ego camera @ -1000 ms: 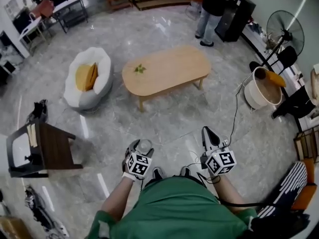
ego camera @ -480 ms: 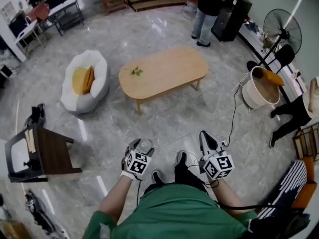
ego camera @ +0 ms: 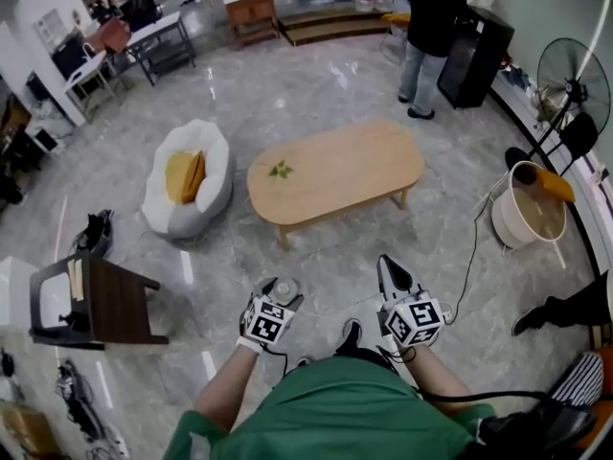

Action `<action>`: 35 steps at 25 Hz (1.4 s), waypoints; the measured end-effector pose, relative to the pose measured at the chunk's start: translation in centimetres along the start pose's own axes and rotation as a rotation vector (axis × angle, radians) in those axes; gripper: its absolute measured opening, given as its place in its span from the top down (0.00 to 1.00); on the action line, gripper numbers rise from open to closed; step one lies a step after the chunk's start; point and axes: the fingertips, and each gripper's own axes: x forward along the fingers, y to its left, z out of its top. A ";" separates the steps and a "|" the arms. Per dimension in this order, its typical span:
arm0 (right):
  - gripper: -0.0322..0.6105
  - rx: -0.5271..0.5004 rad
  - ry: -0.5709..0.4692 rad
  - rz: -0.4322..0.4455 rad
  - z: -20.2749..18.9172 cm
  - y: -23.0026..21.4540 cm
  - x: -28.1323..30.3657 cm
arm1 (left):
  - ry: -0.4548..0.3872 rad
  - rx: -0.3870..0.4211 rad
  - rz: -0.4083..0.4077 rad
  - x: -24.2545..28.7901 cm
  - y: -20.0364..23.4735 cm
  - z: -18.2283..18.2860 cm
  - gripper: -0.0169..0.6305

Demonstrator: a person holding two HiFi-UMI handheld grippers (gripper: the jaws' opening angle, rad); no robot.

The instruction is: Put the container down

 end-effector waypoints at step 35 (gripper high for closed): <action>0.93 0.002 0.035 -0.022 5.4 -17.6 17.9 | -0.023 -0.004 -0.014 18.0 7.9 19.0 0.45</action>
